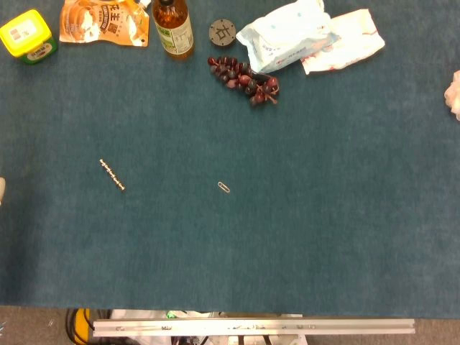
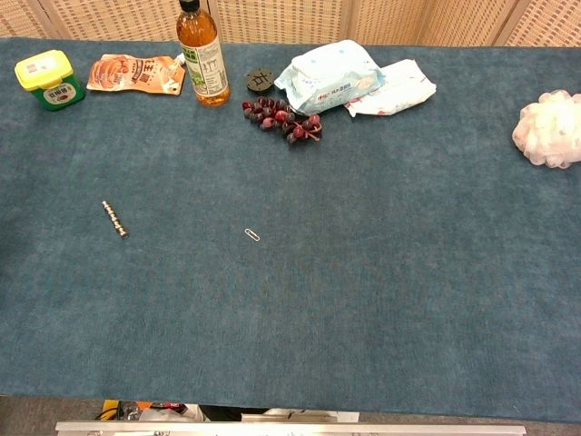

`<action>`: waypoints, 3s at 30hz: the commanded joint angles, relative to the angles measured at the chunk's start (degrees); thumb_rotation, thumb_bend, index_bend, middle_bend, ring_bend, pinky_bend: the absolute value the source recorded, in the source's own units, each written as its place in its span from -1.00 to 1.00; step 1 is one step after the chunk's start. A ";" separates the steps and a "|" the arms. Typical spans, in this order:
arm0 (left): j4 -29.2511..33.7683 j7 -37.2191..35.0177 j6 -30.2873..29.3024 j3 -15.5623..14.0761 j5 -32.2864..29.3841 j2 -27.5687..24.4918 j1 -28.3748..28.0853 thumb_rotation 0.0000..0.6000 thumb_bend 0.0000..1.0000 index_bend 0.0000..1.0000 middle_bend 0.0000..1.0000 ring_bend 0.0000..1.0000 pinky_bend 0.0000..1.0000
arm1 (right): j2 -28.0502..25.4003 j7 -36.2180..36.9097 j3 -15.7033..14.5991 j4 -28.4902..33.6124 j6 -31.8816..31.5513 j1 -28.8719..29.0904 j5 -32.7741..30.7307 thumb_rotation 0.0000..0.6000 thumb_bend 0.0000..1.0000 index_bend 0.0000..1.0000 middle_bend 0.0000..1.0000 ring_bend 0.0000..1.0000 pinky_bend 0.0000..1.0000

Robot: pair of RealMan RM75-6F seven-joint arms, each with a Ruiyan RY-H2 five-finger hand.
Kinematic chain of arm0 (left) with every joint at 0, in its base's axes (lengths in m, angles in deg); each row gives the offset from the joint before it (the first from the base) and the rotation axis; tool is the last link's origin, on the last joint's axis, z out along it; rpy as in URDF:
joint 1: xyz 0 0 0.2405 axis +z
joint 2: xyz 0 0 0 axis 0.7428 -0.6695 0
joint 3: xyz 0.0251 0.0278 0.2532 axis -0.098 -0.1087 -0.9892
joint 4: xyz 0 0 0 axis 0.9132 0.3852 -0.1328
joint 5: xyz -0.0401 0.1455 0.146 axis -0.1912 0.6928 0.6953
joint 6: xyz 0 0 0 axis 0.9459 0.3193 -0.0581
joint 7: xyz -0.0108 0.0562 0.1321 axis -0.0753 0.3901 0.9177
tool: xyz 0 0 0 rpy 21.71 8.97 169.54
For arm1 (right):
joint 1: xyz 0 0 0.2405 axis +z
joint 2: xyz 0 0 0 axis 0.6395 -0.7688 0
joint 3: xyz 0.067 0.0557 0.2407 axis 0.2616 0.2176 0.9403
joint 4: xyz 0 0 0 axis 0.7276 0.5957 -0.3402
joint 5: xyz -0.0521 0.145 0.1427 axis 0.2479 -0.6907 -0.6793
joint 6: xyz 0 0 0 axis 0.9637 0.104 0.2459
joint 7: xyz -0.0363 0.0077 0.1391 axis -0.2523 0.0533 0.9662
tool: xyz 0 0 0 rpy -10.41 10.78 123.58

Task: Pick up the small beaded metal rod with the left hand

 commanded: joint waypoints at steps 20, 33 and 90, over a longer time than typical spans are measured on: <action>-1.47 -3.57 6.14 -0.72 2.52 -1.99 -3.67 1.00 -0.44 -0.58 -0.23 -0.21 -0.12 | 0.28 -0.27 0.21 0.19 0.36 0.47 0.13 1.00 -0.43 -1.00 -1.00 -1.00 -0.83; -2.26 -1.91 25.33 -2.60 3.65 -5.68 -14.73 1.00 -0.44 -0.66 -0.05 -0.12 -0.11 | 0.72 -0.38 0.00 -0.12 1.14 0.58 -0.36 1.00 -0.43 -1.00 -1.00 -1.00 -0.83; -22.34 0.53 42.59 -7.11 2.54 10.11 -30.87 1.00 -0.44 -0.17 0.89 0.86 0.87 | 0.21 -2.71 -0.10 1.40 0.64 -0.64 -1.80 1.00 -0.43 -1.00 -1.00 -1.00 -0.83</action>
